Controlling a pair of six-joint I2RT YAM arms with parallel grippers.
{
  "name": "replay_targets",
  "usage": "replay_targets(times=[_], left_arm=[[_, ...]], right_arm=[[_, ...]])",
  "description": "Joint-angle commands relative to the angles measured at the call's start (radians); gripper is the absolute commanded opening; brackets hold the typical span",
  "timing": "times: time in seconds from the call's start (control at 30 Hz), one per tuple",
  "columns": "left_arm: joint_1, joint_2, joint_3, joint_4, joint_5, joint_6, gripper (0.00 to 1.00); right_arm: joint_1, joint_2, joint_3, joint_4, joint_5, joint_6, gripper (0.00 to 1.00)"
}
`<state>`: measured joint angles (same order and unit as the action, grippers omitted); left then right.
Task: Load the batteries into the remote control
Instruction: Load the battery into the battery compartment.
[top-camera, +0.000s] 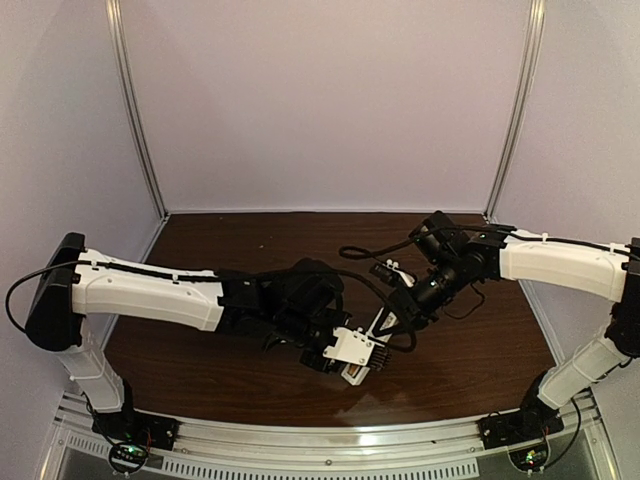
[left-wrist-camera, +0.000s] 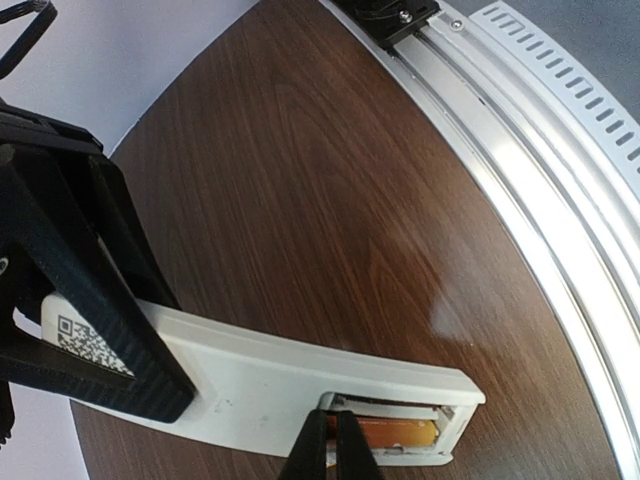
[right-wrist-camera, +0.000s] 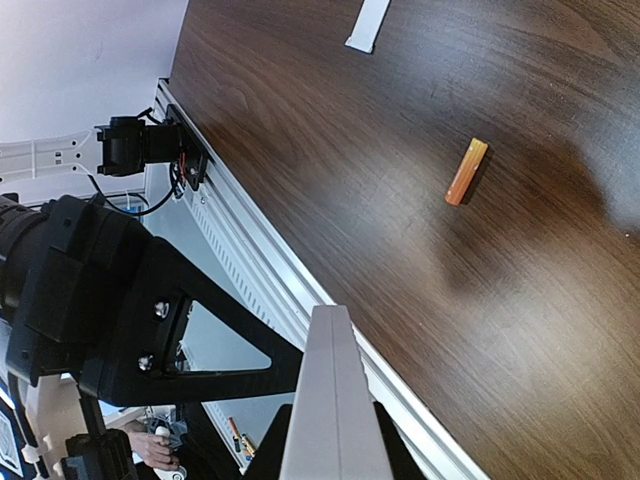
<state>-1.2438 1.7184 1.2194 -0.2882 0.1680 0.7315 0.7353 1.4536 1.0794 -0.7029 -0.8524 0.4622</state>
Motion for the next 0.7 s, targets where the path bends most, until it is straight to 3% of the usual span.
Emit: replay_targets(times=[0.0,0.33,0.67], left_arm=[[-0.008,0.053,-0.018,-0.124,-0.023,0.008,0.06],[-0.007,0.073,-0.033,-0.136,-0.087,0.018,0.07],[-0.007,0.06,-0.047,-0.102,-0.168,0.031,0.14]], right_arm=[[0.007,-0.03,0.06,0.054,-0.088,-0.001,0.0],[0.007,-0.047,0.062,0.062,-0.1,0.007,0.0],[0.007,-0.048,0.05,0.083,-0.115,0.026,0.0]])
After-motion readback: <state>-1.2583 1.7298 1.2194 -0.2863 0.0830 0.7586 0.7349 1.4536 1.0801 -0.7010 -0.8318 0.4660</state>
